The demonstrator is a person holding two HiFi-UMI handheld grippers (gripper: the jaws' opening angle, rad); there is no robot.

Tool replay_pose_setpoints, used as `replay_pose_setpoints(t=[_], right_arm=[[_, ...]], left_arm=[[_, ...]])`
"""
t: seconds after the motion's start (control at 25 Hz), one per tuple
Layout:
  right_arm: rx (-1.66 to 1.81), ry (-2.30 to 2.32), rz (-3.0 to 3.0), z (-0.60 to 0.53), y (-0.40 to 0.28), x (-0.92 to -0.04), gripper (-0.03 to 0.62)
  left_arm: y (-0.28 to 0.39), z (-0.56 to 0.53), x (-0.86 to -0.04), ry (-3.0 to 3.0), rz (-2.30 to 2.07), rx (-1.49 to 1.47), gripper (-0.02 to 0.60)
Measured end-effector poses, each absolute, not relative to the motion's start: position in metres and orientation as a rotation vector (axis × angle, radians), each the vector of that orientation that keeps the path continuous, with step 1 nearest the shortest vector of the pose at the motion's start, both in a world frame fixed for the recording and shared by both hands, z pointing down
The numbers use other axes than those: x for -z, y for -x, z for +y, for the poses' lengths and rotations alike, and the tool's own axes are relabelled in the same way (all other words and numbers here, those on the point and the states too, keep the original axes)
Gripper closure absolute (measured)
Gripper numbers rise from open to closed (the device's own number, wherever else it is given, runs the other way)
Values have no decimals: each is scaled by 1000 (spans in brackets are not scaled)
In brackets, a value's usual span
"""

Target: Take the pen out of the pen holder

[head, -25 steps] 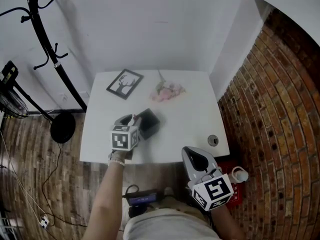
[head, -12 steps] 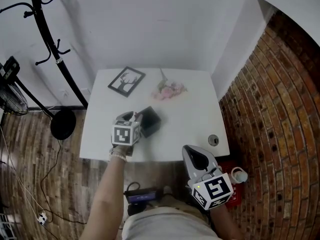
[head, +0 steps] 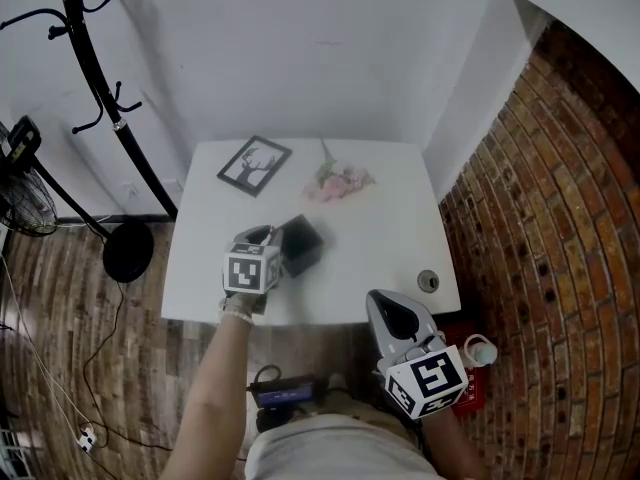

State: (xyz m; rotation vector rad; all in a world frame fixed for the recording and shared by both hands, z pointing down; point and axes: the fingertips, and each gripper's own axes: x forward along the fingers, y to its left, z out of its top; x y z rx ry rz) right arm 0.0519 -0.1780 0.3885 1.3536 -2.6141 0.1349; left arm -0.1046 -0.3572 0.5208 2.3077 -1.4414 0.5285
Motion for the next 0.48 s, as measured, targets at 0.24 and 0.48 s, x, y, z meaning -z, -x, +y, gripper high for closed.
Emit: replay_pose_setpoints(t=[0.24,0.48], right_arm=[[-125,-1350,-2623,-178,-50,-387,592],[-126,-1351,-2619,-177,-52,-386,592]], left_arm=[[104,-357,-520,-2326,-1422,-572,506],[103,-356,-517,-2338,-1418,-576,512]])
